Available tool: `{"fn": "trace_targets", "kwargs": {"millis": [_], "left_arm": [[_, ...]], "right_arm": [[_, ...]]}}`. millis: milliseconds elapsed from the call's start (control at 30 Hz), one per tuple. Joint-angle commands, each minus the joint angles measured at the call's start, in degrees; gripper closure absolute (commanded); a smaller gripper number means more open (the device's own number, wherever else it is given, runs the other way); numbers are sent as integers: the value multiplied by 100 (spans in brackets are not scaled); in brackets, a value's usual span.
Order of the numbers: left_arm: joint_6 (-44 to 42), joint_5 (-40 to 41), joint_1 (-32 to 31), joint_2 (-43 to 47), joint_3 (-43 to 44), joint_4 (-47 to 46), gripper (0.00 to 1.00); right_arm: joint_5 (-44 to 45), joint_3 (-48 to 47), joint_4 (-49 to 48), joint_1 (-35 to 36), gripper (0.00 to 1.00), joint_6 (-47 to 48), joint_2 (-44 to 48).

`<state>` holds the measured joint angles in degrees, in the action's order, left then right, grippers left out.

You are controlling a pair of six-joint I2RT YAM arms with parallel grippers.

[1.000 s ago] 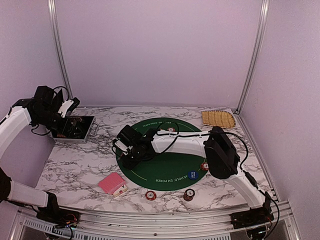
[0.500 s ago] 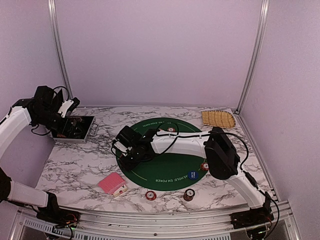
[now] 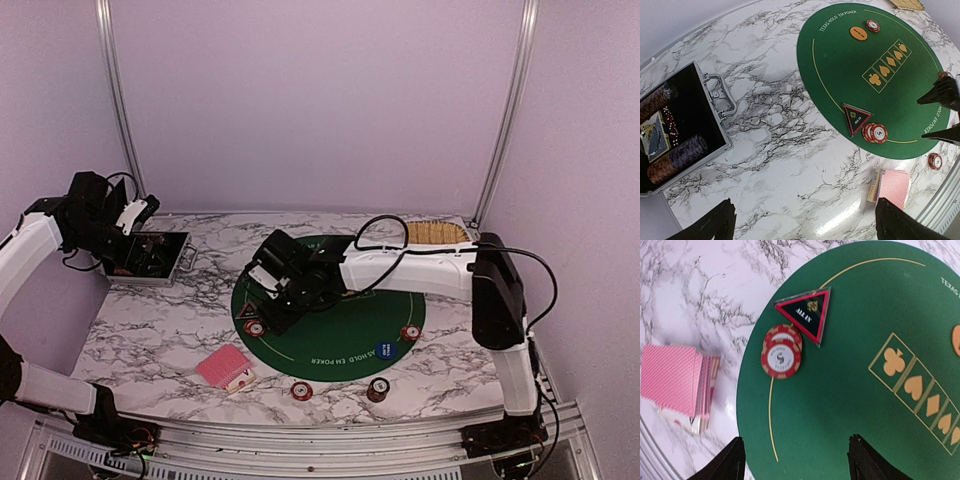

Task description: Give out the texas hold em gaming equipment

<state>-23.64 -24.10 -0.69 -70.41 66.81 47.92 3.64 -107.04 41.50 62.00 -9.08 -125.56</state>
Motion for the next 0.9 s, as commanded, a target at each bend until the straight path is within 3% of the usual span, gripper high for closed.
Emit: {"fn": "trace_targets", "kwargs": {"millis": [0, 167, 333, 867], "left_arm": [[-80, -87, 28, 81, 78, 139, 1], [-75, -160, 32, 72, 61, 136, 1], [-62, -180, 23, 19, 65, 136, 1], [-51, -145, 24, -42, 122, 138, 1]], "right_arm": [[31, 953, 196, 26, 29, -153, 1113], [-24, 2382, 496, 24, 18, -406, 2182], [-247, 3232, 703, 26, 12, -701, 2928], [-626, 4553, 576, 23, 12, -1062, 3547]]}}
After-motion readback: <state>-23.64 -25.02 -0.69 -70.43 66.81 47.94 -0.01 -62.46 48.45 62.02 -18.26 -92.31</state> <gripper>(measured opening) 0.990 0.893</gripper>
